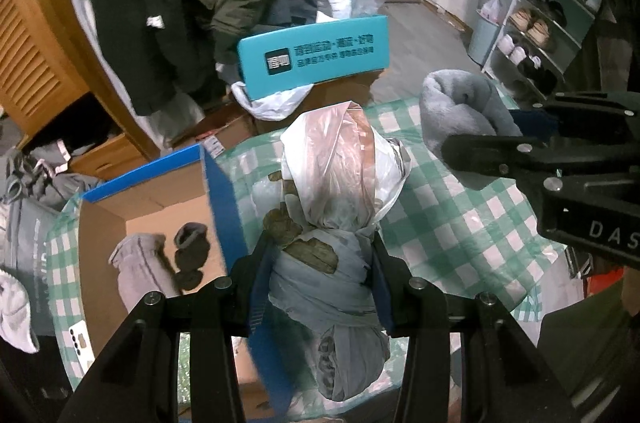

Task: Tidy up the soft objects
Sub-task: 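Lift the white bundle with the left tool while the right tool carries the grey sock to the box, then lower the white bundle into the box and open the left tool while the right tool releases the grey sock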

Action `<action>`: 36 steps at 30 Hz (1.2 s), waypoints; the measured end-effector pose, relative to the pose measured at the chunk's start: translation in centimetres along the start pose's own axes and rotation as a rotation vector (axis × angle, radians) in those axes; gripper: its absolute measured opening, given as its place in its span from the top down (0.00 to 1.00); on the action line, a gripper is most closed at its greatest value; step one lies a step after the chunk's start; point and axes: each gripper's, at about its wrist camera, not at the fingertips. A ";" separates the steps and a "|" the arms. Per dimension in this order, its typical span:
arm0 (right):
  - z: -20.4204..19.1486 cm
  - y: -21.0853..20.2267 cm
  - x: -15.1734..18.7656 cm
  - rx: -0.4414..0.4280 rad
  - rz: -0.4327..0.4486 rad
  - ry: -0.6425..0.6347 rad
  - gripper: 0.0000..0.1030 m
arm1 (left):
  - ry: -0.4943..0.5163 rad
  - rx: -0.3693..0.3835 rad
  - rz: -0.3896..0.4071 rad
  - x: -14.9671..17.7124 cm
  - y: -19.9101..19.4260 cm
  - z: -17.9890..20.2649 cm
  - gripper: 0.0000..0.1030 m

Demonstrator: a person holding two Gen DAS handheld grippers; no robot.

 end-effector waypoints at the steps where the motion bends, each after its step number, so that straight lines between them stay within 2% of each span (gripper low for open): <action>1: -0.4 0.0 -0.1 -0.003 -0.001 -0.007 0.71 | -0.003 -0.004 0.003 0.2 -0.2 -0.3 0.57; 19: -8.6 1.5 -2.6 -0.080 -0.011 -0.117 0.71 | -0.100 -0.061 0.031 3.4 -2.4 -7.4 0.57; 36: -15.8 3.6 -4.9 -0.153 -0.043 -0.191 0.71 | -0.189 -0.087 0.017 6.0 -2.7 -13.6 0.57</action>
Point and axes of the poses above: each gripper's, at about its wrist camera, not at the fingertips, and y roughly the way its jaws point, z to its right, x to its underside, and after that the axes turned 10 degrees about x, right-handed
